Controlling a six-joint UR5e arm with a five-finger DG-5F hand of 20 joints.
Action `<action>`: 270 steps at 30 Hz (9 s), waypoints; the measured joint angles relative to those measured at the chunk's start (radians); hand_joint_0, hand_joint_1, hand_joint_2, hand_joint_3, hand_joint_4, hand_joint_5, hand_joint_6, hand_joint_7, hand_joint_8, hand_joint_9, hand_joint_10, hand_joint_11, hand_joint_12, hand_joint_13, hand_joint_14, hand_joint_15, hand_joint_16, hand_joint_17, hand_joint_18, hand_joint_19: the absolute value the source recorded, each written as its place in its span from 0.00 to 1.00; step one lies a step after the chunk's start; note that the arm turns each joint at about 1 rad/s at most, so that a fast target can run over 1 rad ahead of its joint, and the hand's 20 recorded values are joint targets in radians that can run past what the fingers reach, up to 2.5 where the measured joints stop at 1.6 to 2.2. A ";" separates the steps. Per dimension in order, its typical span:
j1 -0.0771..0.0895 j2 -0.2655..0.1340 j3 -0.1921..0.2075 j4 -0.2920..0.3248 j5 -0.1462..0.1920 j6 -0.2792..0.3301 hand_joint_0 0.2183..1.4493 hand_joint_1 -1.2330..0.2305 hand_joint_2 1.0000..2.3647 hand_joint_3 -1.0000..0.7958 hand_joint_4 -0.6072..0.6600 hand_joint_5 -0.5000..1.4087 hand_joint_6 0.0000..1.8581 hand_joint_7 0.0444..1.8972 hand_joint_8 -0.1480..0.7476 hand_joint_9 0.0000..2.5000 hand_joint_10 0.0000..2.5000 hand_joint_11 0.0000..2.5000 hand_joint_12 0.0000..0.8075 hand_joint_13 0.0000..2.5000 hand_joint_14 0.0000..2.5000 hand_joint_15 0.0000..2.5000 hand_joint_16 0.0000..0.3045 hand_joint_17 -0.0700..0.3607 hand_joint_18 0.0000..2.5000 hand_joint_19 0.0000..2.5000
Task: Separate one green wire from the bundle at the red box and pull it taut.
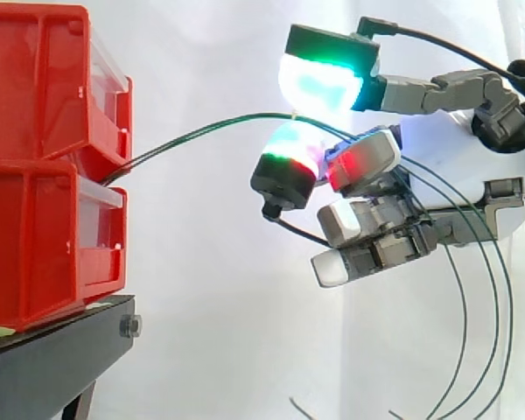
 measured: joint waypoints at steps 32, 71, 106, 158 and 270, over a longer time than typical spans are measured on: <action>0.013 0.000 -0.002 -0.001 0.011 -0.017 0.32 0.31 0.00 0.28 0.63 0.16 0.46 0.60 0.51 0.52 0.01 0.49 0.45 0.48 0.01 0.31 0.20 0.48 0.37 0.24; 0.020 0.000 -0.088 0.155 0.031 -0.017 0.44 0.21 0.00 0.29 0.60 0.15 0.47 0.60 0.48 0.52 0.01 0.58 0.42 0.56 0.01 0.49 0.20 0.48 0.40 0.27; 0.007 0.000 -0.017 0.044 0.023 -0.010 0.30 0.35 0.01 0.40 0.60 0.18 0.44 0.67 0.49 0.55 0.01 0.55 0.44 0.56 0.01 0.48 0.21 0.50 0.41 0.31; 0.003 0.002 0.011 -0.050 0.115 -0.012 0.30 0.35 0.00 0.28 0.62 0.17 0.46 0.62 0.50 0.52 0.01 0.53 0.44 0.54 0.01 0.46 0.21 0.49 0.39 0.31; -0.010 0.001 0.007 -0.036 0.147 -0.034 0.24 0.57 0.00 0.28 0.62 0.19 0.38 0.66 0.51 0.58 0.01 0.60 0.45 0.59 0.01 0.50 0.23 0.53 0.43 0.31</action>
